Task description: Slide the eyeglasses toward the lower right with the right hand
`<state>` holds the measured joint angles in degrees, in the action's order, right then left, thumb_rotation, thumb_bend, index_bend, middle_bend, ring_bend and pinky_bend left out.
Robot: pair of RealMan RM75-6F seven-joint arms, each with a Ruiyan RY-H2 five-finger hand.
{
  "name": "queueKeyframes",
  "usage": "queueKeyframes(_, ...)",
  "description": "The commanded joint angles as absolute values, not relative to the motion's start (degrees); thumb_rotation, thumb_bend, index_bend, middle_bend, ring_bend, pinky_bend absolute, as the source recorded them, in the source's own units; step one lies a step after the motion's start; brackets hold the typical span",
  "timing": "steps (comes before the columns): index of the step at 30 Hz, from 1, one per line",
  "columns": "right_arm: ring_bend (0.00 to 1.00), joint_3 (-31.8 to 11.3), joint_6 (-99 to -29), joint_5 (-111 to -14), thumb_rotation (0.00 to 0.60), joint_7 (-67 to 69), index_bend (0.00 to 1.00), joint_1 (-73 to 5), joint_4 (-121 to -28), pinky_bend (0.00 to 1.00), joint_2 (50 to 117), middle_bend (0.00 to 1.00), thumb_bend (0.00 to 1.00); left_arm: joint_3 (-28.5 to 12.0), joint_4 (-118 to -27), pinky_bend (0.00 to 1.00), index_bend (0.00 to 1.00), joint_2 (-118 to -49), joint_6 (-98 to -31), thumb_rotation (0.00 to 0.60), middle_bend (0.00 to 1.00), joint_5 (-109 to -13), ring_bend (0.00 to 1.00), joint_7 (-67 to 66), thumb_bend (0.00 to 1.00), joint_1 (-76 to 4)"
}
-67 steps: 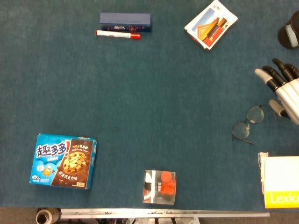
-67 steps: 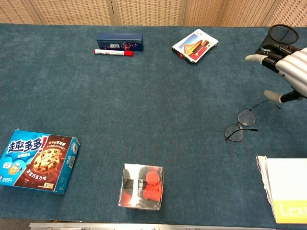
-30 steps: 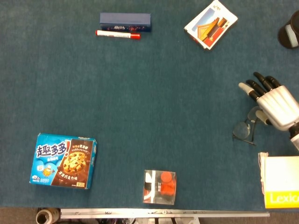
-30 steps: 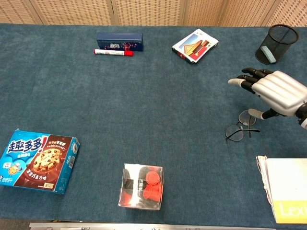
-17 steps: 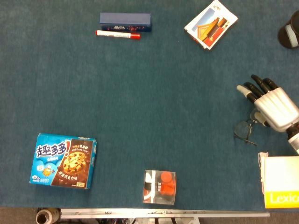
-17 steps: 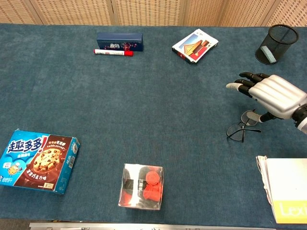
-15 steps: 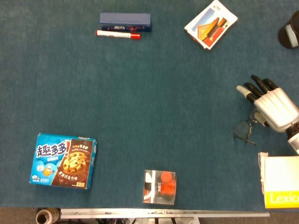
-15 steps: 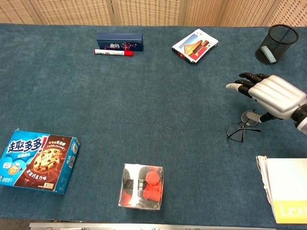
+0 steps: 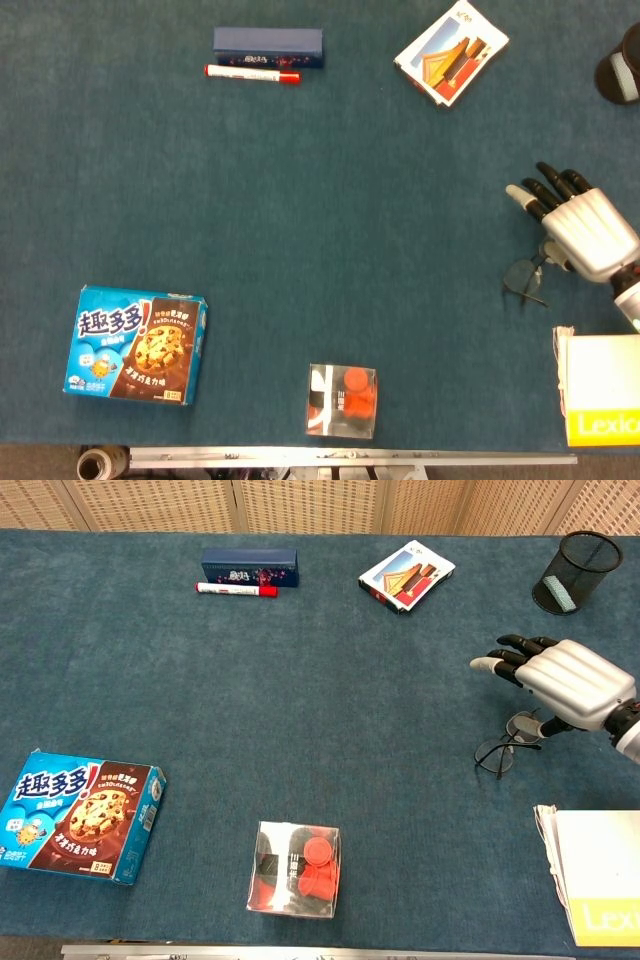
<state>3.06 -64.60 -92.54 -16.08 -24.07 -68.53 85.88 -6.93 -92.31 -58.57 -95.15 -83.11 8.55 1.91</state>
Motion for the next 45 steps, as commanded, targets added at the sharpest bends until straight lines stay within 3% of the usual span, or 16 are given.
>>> queueKeyframes(1,0.07,3.06,-64.4,-92.37,0.6,-16.29,0.16,-24.12,-68.5,0.21,85.92,0.2,0.25,-6.96,-92.34,0.46,0.42,-58.56,-95.15,0.6,0.29,-83.07,0.3,8.6,0.22,1.91)
queueKeyframes(16,0.07,3.0,-66.21,-92.82,0.6,-14.96,0.16,-23.87,-70.33,0.21,84.69,0.2,0.25,-7.1,-92.26,0.46,0.42,-58.51,-95.35,0.6,0.29,-82.91,0.3,8.81,0.22,2.07)
queueKeyframes(31,0.07,3.43,-81.23,-104.02,0.6,-14.63,0.16,-21.2,-92.72,0.21,70.48,0.2,0.25,-7.1,-92.36,0.46,0.42,-58.61,-95.38,0.6,0.29,-82.99,0.3,8.19,0.22,2.06)
queueKeyframes(45,0.07,6.75,-78.15,-111.65,0.6,-21.07,0.16,-20.66,-96.82,0.21,69.7,0.2,0.25,-7.21,-92.3,0.46,0.42,-58.54,-95.66,0.6,0.29,-82.87,0.3,8.45,0.22,2.26)
